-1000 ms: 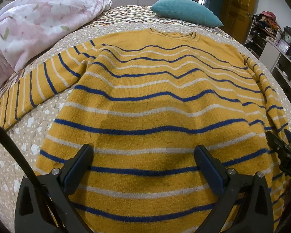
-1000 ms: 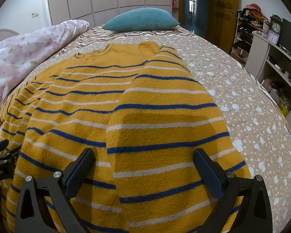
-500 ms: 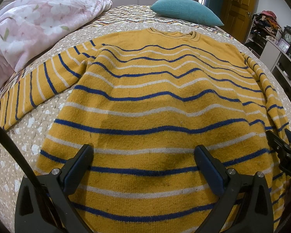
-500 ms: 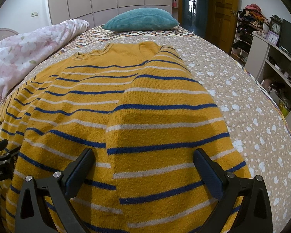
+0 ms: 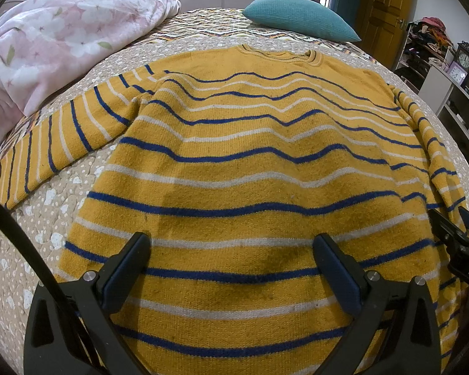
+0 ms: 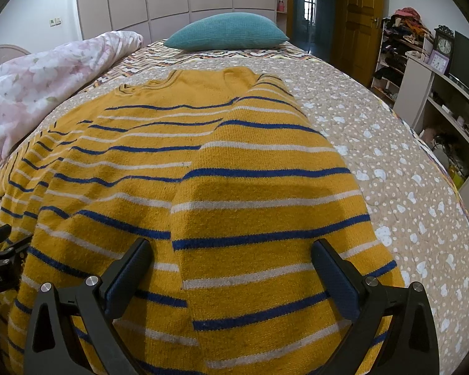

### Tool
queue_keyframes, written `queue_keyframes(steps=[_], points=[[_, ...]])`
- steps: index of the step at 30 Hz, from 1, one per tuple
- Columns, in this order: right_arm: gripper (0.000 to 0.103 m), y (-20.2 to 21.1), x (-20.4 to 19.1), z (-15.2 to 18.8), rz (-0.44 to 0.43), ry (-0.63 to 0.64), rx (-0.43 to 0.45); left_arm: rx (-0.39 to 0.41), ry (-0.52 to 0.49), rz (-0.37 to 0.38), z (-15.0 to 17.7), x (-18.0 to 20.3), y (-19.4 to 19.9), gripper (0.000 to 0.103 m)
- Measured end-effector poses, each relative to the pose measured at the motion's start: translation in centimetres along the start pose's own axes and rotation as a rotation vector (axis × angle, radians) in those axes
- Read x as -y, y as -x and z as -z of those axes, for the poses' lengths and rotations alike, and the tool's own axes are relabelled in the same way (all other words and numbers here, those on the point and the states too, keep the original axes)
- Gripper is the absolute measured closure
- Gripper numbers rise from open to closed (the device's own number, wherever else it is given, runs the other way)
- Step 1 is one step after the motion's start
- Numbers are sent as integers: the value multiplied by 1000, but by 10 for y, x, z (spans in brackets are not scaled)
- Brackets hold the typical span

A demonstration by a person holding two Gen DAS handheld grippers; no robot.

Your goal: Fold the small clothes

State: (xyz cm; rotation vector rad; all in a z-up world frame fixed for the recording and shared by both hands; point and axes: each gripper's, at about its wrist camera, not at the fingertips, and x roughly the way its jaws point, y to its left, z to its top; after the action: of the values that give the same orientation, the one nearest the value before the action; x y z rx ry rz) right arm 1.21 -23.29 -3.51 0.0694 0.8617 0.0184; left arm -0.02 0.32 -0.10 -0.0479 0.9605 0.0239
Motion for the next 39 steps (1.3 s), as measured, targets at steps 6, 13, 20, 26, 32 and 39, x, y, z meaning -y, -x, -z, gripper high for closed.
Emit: queue_keyframes(steps=[6, 13, 20, 26, 32, 39], points=[[0, 0, 0, 0, -4, -3, 4, 0, 0, 0, 0, 0, 0, 0], [0, 0, 1, 0, 2, 5, -4, -3, 4, 2, -1, 0, 0, 0], [0, 2, 6, 1, -33, -11, -14, 4, -1, -2, 0, -5, 3, 0], [0, 7, 20, 3, -129, -82, -1, 17, 154, 99, 13, -38, 63, 13], [11, 15, 71, -1, -376, -352, -47, 86, 258, 67, 45, -66, 137, 13], [35, 125, 104, 11, -283, -302, 105, 219, 221, -42, 67, -60, 203, 13]])
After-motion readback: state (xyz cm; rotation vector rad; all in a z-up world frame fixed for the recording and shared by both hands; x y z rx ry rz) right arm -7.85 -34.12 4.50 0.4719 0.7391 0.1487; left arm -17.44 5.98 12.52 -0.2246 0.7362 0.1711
